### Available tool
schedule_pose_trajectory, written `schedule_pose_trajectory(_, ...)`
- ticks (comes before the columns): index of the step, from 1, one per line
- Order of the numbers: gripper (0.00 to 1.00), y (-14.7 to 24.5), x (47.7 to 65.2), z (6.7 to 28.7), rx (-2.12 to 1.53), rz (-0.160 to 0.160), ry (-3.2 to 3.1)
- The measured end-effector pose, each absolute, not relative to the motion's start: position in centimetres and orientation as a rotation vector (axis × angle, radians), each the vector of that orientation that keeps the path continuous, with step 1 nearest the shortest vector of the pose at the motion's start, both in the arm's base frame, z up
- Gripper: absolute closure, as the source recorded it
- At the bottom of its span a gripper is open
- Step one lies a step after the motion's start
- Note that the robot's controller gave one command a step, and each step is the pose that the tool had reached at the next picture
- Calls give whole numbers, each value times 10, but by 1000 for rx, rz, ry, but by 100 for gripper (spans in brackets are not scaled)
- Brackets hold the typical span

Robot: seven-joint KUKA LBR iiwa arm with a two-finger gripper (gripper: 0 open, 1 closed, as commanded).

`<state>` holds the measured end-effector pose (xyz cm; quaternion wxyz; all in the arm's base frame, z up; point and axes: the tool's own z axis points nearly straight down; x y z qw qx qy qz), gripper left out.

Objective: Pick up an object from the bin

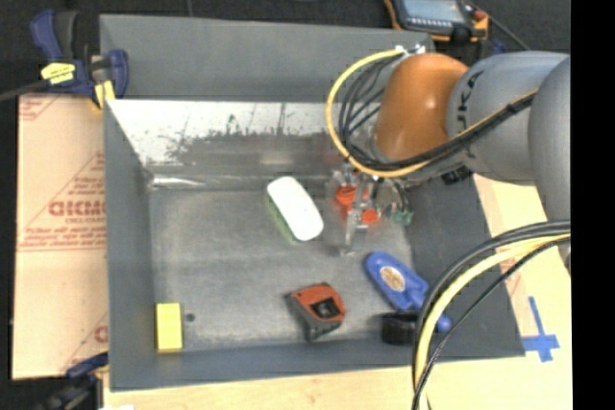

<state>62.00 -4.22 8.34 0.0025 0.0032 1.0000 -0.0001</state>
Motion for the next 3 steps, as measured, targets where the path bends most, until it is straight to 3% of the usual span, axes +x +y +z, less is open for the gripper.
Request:
schedule_pose_trajectory(1,0,-53,600,81,205,-2,3132)
schedule_pose_trajectory(3,0,-64,600,78,193,-2,3132)
